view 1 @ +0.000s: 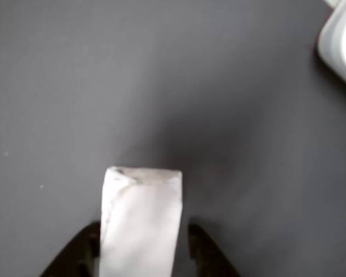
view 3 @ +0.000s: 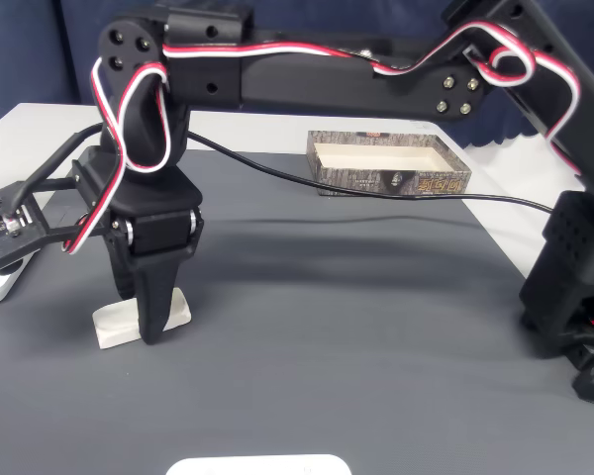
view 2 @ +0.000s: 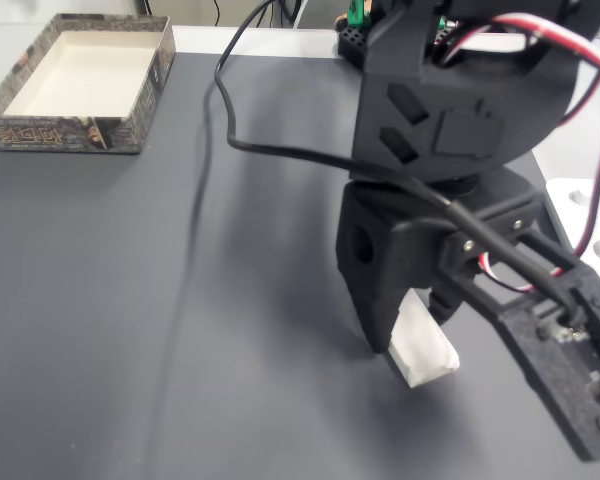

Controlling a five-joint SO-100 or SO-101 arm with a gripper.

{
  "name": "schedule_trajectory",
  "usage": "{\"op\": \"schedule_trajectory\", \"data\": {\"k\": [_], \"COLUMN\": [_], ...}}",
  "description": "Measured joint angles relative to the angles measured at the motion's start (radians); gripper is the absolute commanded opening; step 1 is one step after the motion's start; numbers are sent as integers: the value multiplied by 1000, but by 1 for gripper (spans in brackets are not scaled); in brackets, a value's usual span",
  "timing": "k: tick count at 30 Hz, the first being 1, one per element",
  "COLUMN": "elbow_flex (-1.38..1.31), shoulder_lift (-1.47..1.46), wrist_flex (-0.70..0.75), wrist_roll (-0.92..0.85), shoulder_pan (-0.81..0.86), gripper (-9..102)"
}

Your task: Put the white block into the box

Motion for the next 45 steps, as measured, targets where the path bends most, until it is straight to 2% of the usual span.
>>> {"op": "schedule_trajectory", "data": {"k": [7, 24, 30, 45], "elbow_flex": [-11, -3, 95, 348], "shoulder_lift": [-8, 2, 89, 434], "wrist_flex": [2, 46, 103, 103], "wrist_roll": [35, 34, -3, -80], "shoulder_pan": [-3, -5, 14, 66], "gripper": [5, -2, -2, -2]}}
